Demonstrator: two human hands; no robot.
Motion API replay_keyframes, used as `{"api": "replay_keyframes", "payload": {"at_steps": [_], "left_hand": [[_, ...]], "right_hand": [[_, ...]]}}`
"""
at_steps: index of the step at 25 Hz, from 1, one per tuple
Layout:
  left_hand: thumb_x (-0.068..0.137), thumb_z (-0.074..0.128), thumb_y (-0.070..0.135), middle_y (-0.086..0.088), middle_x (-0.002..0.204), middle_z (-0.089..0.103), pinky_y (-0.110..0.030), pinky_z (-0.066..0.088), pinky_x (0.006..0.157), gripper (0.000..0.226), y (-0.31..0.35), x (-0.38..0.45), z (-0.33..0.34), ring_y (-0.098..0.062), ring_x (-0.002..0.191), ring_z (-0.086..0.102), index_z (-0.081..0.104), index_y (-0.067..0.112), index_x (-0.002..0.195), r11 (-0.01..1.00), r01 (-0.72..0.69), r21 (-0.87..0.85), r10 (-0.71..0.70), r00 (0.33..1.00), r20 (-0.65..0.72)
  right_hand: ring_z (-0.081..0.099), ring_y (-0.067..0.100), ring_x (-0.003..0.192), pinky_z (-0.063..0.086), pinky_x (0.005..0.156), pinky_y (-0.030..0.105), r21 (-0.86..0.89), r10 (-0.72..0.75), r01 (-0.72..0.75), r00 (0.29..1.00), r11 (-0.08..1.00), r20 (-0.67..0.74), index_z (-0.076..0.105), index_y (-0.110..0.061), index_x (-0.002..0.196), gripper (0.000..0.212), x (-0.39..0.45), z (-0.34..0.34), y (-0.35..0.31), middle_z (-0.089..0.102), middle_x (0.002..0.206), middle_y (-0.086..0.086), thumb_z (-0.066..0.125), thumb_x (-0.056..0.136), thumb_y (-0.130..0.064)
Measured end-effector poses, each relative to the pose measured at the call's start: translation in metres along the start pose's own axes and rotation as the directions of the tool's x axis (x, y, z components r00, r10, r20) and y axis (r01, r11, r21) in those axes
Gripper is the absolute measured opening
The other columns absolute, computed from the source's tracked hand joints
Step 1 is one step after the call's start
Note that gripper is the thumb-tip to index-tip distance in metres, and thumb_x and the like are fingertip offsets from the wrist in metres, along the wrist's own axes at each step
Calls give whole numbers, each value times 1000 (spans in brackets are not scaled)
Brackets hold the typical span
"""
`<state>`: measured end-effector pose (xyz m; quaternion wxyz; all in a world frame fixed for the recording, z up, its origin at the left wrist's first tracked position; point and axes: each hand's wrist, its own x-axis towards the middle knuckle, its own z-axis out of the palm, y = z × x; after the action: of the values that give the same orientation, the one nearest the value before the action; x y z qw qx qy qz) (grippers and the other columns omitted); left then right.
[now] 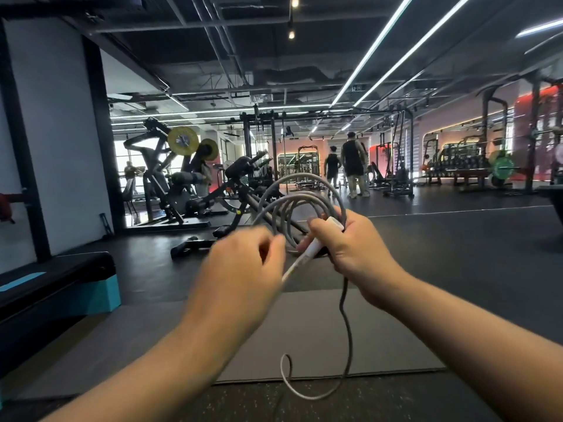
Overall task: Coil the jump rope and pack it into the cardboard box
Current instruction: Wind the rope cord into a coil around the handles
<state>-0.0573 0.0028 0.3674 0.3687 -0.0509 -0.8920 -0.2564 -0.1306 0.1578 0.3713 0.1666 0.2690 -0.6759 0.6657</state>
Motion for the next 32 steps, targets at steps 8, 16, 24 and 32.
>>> {"api": "replay_keyframes", "payload": {"at_steps": [8,16,24,32], "left_hand": [[92,66,28,9,116,67,-26,50,88,45,13,67,-22,-7,100,63,48,28,133,939,-343,-11,305,821,483],[104,45,22,8,89,63,-32,49,75,15,-16,36,8,-11,81,61,56,31,100,959,-184,-218,271,822,500],[97,60,26,8,88,65,-27,49,69,14,-7,10,29,-13,81,63,49,28,106,954,-156,-255,228,931,284],[102,51,26,11,117,56,-34,49,82,66,-7,1,29,-20,102,62,4,47,143,952,-284,-111,301,932,199]], "right_hand": [[61,1,67,52,68,24,-398,46,114,928,910,371,66,-20,93,23,12,-19,-22,71,74,-7,80,80,-7],[54,4,54,42,54,22,-605,290,89,816,791,501,71,-4,93,59,0,-29,-36,74,70,-2,53,94,-61],[50,11,57,42,67,37,-597,79,121,952,793,297,49,-9,60,83,-10,-3,-25,58,65,7,6,94,-72],[70,8,96,49,89,28,-504,207,-22,927,863,314,78,-19,100,89,-13,-3,-22,78,100,2,9,94,-74]]}}
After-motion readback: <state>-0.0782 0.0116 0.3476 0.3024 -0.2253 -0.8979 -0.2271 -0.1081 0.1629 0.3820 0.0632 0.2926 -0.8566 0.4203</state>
